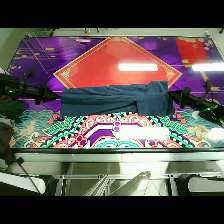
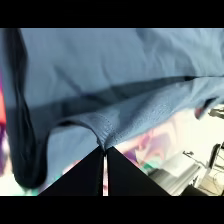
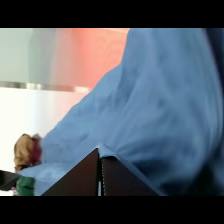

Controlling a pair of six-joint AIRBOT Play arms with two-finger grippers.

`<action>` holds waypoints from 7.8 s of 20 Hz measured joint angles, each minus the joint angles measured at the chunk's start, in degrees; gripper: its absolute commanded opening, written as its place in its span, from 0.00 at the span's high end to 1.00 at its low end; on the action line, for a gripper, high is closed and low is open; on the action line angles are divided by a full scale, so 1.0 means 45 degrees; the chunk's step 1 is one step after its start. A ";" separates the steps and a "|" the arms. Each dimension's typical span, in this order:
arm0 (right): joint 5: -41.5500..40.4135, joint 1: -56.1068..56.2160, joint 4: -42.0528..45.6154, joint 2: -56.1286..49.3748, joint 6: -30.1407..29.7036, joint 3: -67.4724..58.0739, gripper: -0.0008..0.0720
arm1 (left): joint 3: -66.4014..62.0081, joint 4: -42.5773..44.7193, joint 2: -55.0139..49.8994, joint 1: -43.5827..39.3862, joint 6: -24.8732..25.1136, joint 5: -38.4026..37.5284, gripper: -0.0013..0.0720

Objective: Fold the shirts.

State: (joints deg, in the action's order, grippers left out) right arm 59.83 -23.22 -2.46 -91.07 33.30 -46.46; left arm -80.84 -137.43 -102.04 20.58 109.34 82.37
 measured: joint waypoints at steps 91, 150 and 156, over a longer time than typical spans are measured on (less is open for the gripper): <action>-0.0685 0.9690 0.2953 -0.0787 0.4906 -0.7116 0.39 | 0.4478 0.0646 0.5877 -0.3449 0.0398 0.0194 0.96; 0.1423 -1.4999 1.2075 0.6397 0.8864 0.0928 0.28 | 0.4886 -0.0136 0.5921 -0.3332 0.0393 0.0695 0.96; 0.3123 -1.3517 1.1691 0.8820 1.0754 0.0942 0.40 | 0.4886 -0.0151 0.5921 -0.3332 0.0384 0.0695 0.96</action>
State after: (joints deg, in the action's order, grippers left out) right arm 73.89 -84.05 50.15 -51.37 81.69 -42.22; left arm -58.85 -138.10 -75.40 5.58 111.07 85.49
